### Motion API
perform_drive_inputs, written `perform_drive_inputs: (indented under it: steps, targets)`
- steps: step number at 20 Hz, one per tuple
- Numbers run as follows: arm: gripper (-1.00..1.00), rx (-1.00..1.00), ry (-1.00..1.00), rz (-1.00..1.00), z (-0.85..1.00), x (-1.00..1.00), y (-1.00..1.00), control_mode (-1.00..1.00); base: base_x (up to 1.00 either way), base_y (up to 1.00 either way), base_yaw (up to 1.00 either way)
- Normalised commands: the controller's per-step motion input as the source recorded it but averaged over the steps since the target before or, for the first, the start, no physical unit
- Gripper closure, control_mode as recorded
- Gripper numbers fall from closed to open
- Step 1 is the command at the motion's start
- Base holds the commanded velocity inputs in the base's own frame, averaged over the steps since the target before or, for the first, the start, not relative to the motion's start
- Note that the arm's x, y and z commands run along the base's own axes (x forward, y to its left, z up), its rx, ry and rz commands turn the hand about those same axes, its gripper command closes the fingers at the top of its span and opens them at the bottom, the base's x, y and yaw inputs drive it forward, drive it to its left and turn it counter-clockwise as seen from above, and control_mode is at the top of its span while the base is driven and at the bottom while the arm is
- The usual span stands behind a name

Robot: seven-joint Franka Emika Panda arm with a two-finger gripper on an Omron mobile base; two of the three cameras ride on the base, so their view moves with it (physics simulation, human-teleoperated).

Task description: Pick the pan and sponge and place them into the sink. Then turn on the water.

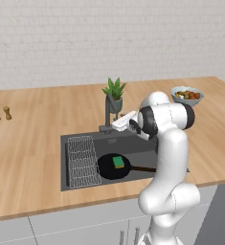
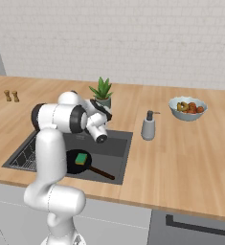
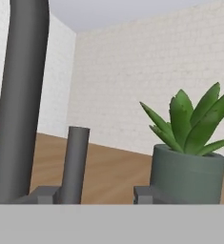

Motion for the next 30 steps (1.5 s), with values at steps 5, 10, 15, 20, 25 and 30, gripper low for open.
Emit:
perform_drive_inputs:
  steps: [5, 10, 15, 20, 25, 30]
  targets:
    - [1.00, 0.00, 0.00, -0.02, -0.08, 0.04, 0.00, -1.00, 0.00, 0.00, 0.00]
    - [1.00, 0.00, 0.00, -0.03, -0.05, 0.20, -0.21, -1.00, 0.00, 0.00, 0.00]
    - [1.00, 0.04, 0.00, -0.02, -0.04, 0.18, -0.52, -1.00, 0.00, 0.00, 0.00]
    - [1.00, 0.05, 0.00, -0.03, -0.11, 0.12, -0.69, -1.00, 0.00, 0.00, 0.00]
    - [1.00, 0.05, 0.00, -0.05, -0.17, 0.08, -0.77, -1.00, 0.00, 0.00, 0.00]
    - [1.00, 0.04, 0.01, -0.10, -0.22, 0.07, -0.85, -1.00, 0.00, 0.00, 0.00]
